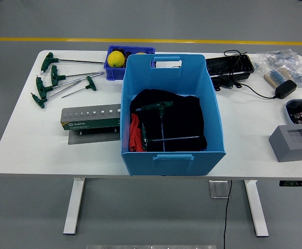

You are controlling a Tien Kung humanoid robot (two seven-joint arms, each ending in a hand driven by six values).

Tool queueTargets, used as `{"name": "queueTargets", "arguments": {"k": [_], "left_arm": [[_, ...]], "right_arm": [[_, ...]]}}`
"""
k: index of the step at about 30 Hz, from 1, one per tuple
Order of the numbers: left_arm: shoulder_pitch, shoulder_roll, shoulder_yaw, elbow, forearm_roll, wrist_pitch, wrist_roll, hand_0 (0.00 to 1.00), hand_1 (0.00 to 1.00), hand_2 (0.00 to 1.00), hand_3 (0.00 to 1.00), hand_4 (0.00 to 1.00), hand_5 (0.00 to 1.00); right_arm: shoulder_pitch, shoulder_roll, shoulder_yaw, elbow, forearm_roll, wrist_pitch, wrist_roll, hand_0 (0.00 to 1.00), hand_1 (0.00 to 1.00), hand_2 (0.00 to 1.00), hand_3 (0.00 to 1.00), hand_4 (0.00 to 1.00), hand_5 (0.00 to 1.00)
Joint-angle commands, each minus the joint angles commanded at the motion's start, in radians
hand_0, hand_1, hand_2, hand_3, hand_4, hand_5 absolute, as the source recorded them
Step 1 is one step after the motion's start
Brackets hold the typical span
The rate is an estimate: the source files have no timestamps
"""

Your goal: Lift tool from toolbox,place it in box,lift tool from toolbox,place it in box

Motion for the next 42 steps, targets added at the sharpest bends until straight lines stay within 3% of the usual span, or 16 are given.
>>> {"name": "queueTargets", "arguments": {"k": [18, 42], "left_arm": [[-0.008, -0.006, -0.013, 0.038, -0.002, 0.000, 0.009, 0.734, 0.738, 0.840, 0.748, 0.898, 0.998], [-0.018, -0.003, -0.015, 0.047, 0.018, 0.009, 0.016, 0.721, 0.719, 0.833, 0.748, 0.903, 0.987]], "right_arm": [[0.002, -0.003, -0.009, 0.001, 0.003, 0.000, -0.001, 0.682, 0.659, 0.726, 0.569, 0.794, 0.674], [0.008, -0.004, -0.012, -0.002, 0.020, 0.006, 0.003, 0.683, 0.659, 0.727, 0.570, 0.797, 0.675]]}}
